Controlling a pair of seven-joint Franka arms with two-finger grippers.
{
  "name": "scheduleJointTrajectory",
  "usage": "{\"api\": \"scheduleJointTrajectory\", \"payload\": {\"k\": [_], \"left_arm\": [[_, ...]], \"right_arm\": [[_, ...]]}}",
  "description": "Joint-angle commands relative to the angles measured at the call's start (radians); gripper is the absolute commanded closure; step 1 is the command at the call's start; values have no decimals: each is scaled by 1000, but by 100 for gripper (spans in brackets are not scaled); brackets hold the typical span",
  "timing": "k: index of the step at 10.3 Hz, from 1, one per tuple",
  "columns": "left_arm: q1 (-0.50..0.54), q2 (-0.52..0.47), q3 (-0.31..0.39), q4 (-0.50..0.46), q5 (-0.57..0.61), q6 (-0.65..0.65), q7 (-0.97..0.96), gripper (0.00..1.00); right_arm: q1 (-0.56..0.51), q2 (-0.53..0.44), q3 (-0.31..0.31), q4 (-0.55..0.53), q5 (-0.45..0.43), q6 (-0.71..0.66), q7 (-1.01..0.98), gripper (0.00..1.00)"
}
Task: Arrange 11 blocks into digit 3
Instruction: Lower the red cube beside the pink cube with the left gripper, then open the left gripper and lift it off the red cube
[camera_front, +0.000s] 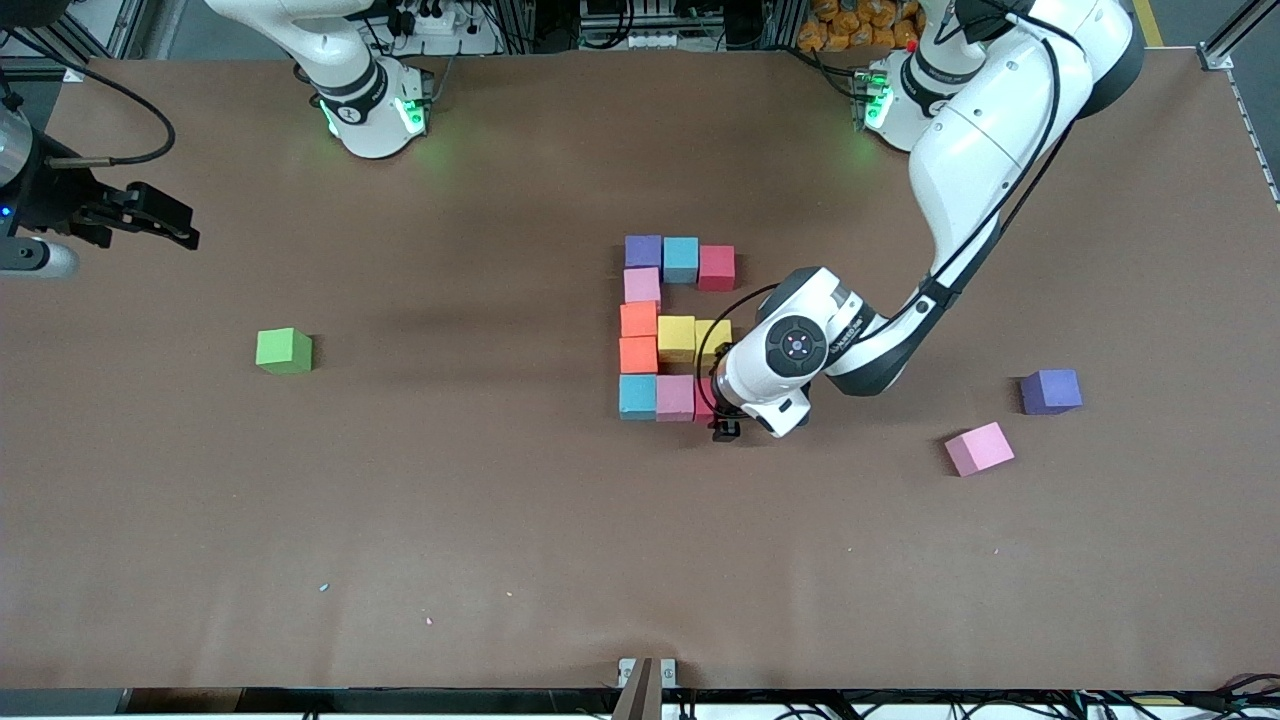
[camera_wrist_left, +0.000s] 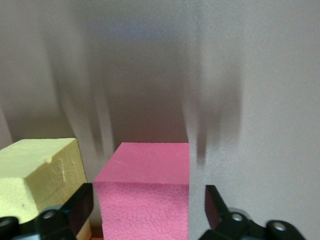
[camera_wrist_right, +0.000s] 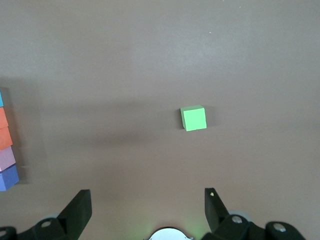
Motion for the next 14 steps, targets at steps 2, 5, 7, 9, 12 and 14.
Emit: {"api": "scheduleJointTrajectory", "payload": {"k": [2, 5, 7, 9, 12, 14], "left_arm": [[-5, -25, 4, -1, 19, 6, -2, 0], [4, -65, -15, -1, 17, -21, -4, 0], [12, -121, -23, 2, 17, -43, 1, 0], [21, -186, -25, 7, 7, -64, 36, 0], [91, -272, -87, 11, 2, -104, 140, 0], [122, -336, -123, 11, 4, -142, 278, 0]], "right_arm": [[5, -3, -5, 3, 6, -9, -2, 0], [5, -3, -5, 3, 6, -9, -2, 0], [5, -3, -5, 3, 6, -9, -2, 0], [5, -1, -5, 3, 6, -7, -2, 0], [5, -1, -7, 1, 6, -7, -2, 0], [5, -1, -5, 1, 6, -7, -2, 0]]}}
